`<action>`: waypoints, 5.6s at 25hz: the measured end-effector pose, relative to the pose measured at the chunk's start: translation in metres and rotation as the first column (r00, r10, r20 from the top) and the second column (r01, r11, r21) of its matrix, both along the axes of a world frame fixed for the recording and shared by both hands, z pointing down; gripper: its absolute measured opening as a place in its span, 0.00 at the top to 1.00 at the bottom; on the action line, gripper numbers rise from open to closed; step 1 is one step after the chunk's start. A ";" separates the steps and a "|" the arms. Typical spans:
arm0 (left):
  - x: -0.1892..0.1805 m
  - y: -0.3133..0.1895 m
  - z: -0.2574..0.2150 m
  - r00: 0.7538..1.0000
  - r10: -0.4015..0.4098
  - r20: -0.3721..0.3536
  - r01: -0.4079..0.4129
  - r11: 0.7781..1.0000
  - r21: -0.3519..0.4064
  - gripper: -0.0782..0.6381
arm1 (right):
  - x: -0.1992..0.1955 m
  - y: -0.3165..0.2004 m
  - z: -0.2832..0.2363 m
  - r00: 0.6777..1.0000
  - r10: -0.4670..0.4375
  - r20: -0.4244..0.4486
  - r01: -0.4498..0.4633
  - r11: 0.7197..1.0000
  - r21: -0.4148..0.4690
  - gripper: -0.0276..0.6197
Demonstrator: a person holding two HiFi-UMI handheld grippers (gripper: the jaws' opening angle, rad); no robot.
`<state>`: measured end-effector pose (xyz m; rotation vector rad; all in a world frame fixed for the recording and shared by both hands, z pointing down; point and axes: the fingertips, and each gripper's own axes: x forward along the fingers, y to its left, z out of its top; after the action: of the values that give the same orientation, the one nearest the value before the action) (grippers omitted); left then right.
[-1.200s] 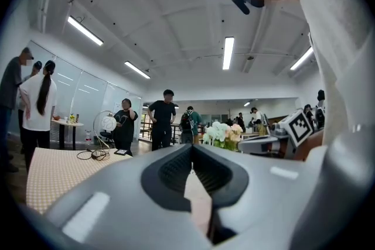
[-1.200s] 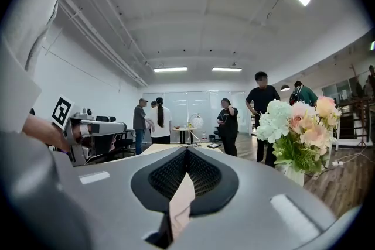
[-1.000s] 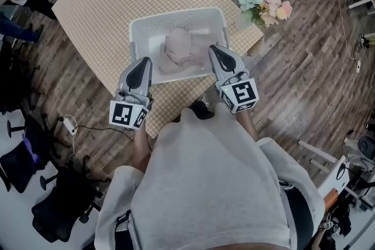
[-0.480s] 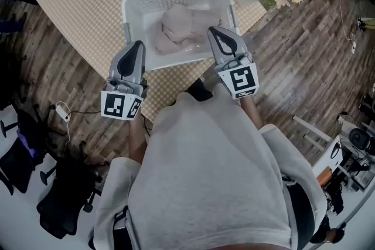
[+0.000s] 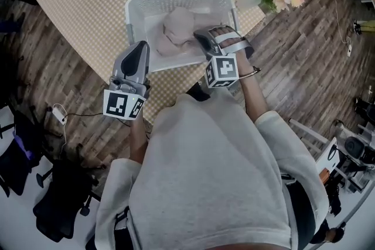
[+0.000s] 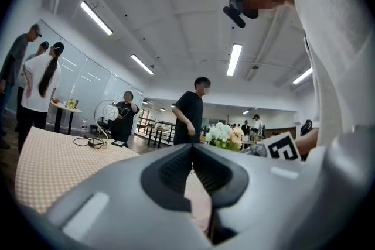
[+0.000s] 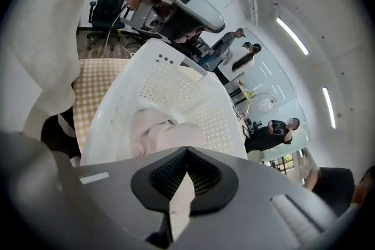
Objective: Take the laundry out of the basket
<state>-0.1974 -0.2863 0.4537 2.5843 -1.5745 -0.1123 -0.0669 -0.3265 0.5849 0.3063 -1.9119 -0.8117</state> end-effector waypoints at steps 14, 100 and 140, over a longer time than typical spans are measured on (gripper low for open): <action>-0.012 -0.002 -0.007 0.999 -0.030 -0.018 0.030 0.999 0.022 0.88 | 0.001 -0.028 0.101 0.929 -0.003 -0.370 -0.207 0.823 -0.528 0.03; 0.008 0.079 -0.053 0.998 0.057 0.022 -0.059 0.988 0.144 0.88 | 0.020 0.063 -0.148 0.262 0.545 0.796 -0.093 0.836 -0.541 0.56; 0.131 0.302 -0.042 0.997 0.019 0.075 -0.031 0.987 0.156 0.88 | 0.107 0.294 -0.138 0.269 0.484 0.833 0.015 0.862 -0.506 0.56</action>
<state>-0.0659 0.0153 0.4115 2.7570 -1.6186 -0.1471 0.0399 -0.0322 0.4466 0.9682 -2.9868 0.1925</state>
